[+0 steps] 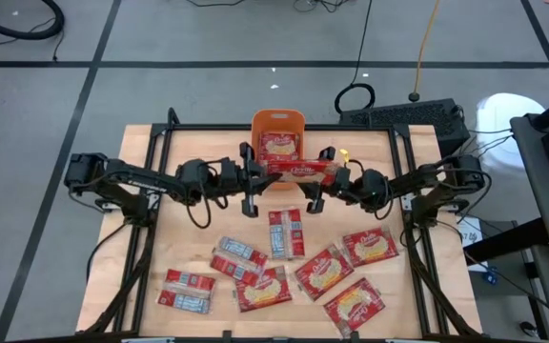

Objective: Sort popcorn bags into baskets
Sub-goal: Put the red popcorn bag into the orange bin

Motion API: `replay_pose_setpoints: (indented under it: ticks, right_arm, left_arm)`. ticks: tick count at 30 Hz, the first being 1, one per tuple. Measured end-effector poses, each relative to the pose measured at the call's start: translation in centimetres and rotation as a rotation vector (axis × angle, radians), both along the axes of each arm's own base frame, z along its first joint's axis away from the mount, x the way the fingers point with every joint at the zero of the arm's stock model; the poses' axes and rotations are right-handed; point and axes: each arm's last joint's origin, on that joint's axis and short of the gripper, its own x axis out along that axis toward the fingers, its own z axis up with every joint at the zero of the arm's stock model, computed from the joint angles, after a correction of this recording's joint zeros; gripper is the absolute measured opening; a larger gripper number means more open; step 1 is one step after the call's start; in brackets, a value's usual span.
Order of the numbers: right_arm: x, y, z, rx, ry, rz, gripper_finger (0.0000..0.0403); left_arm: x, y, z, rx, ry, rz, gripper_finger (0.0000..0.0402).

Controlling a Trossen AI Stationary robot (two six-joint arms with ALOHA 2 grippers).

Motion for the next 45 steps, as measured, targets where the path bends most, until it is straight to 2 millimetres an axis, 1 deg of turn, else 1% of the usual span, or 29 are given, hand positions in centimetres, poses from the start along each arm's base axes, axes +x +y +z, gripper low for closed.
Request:
replay_pose_setpoints:
  ticks: [3, 6, 9, 12, 16, 21, 26, 30, 35, 39, 45]
  right_arm:
    - [0.0, -0.4, 0.0, -0.013, 0.003, 0.009, 0.0201]
    - [-0.1, -0.3, -0.2, -0.018, 0.011, 0.033, 0.0201]
    - [-0.3, -0.2, -0.7, -0.024, 0.027, 0.039, 0.0201]
    - [-0.5, -0.1, -0.7, -0.037, 0.029, 0.071, 0.0201]
    - [-0.4, 0.0, -0.5, -0.05, 0.019, 0.109, 0.0201]
    - [-0.1, -0.1, 0.2, -0.062, -0.005, 0.101, 0.0201]
    - [0.1, 0.0, 0.5, -0.077, -0.015, 0.099, 0.0196]
    - [0.1, 0.2, 0.5, -0.1, -0.015, 0.131, 0.0169]
    - [-0.1, 0.2, 0.8, -0.104, -0.023, 0.135, 0.0121]
    - [-0.2, 0.2, 1.0, -0.103, -0.031, 0.136, 0.0084]
    - [-0.2, 0.2, 1.1, -0.096, -0.038, 0.139, 0.0034]
  left_arm:
    - [0.0, 0.6, -0.1, -0.004, 0.014, 0.013, 0.0033]
    - [0.0, 1.0, 0.0, 0.014, 0.004, 0.028, 0.0033]
    - [-0.4, 1.6, 0.6, 0.028, -0.028, 0.041, 0.0033]
    - [-0.6, 2.3, 0.8, 0.028, -0.048, 0.047, 0.0033]
    - [-0.6, 2.9, 0.6, 0.019, -0.033, -0.016, 0.0033]
    - [-0.6, 2.6, 0.7, 0.02, -0.034, -0.077, 0.0033]
    - [-0.5, 2.2, 0.5, 0.032, -0.017, -0.083, 0.0033]
    - [-0.4, 2.2, 0.3, 0.033, 0.002, -0.079, 0.0033]
    - [-0.4, 2.3, 0.3, 0.051, 0.009, -0.064, 0.0033]
    - [-0.2, 2.3, -0.2, 0.057, 0.057, -0.06, 0.0033]
    - [-0.2, 2.3, -0.2, 0.092, 0.057, -0.046, 0.0033]
